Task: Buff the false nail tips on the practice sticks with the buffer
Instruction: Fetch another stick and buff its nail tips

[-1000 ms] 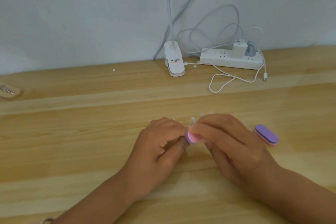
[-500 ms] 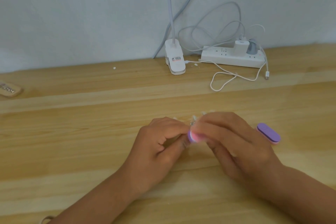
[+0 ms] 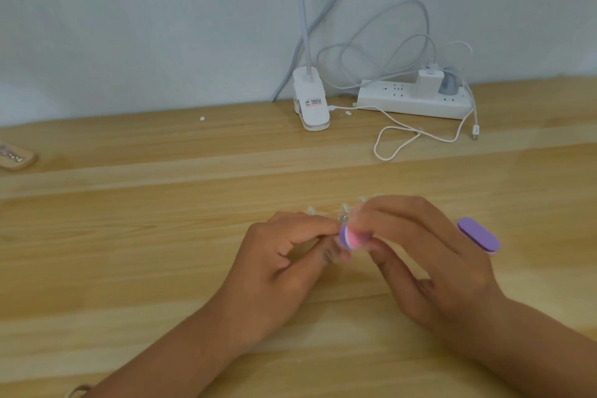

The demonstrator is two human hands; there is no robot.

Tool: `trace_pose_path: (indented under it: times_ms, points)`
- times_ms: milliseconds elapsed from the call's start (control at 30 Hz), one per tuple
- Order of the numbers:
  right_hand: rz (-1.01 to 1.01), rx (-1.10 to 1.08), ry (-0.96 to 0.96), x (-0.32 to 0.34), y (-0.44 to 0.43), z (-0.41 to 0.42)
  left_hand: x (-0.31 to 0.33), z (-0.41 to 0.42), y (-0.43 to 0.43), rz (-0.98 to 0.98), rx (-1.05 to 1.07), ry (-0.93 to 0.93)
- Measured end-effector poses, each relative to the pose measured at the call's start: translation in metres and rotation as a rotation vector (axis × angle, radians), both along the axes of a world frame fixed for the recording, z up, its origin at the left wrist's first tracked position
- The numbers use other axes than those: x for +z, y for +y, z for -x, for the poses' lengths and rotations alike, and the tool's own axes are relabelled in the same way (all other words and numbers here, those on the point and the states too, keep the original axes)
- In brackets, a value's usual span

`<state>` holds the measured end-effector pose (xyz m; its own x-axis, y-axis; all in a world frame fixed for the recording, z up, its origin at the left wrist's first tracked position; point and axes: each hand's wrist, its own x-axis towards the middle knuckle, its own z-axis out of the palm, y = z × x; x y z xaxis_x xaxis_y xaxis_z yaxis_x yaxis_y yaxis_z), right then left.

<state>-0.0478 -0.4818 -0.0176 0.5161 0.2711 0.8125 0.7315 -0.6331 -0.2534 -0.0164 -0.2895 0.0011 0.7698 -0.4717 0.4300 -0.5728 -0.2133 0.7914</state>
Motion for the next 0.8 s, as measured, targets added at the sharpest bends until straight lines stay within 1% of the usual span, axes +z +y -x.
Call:
trace_pose_path:
  times_ms: [67, 133, 167, 267, 333, 400, 467, 533, 600, 667, 733, 800]
  points:
    - [-0.043, -0.083, 0.039, 0.002, -0.006, -0.006, 0.000, 0.002, 0.000, 0.018, -0.017, 0.035]
    - [-0.101, -0.120, 0.041, 0.004, -0.009, -0.006, 0.000, 0.003, -0.001, 0.033, -0.051, 0.075]
    - [-0.105, -0.112, 0.012, 0.004, -0.008, -0.004, 0.001, 0.003, -0.001, 0.046, -0.070, 0.093]
    - [-0.026, -0.035, -0.082, -0.001, 0.000, 0.004, 0.002, 0.004, -0.001, 0.052, -0.101, 0.105]
    - [-0.009, -0.056, -0.082, -0.002, -0.003, 0.000, 0.001, 0.004, -0.001, 0.067, -0.090, 0.123]
    - [-0.038, -0.098, -0.077, 0.001, -0.006, -0.002, 0.002, 0.005, -0.001, 0.087, -0.078, 0.151]
    - [-0.053, -0.046, -0.092, 0.002, -0.003, 0.001, 0.004, 0.005, -0.002, 0.079, -0.092, 0.149]
    - [-0.009, 0.006, -0.111, -0.002, 0.002, 0.003, 0.004, 0.005, -0.002, 0.064, -0.108, 0.142]
    - [0.015, -0.026, -0.085, -0.003, -0.001, 0.000, 0.002, 0.005, 0.000, 0.076, -0.105, 0.169]
    - [-0.017, -0.086, -0.069, 0.000, -0.005, -0.003, 0.002, 0.005, 0.001, 0.103, -0.103, 0.210]
    - [-0.040, -0.047, -0.094, 0.001, -0.002, 0.000, 0.003, 0.005, 0.000, 0.114, -0.129, 0.228]
    - [0.004, 0.007, -0.129, -0.003, 0.002, 0.002, 0.002, 0.005, -0.002, 0.108, -0.147, 0.225]
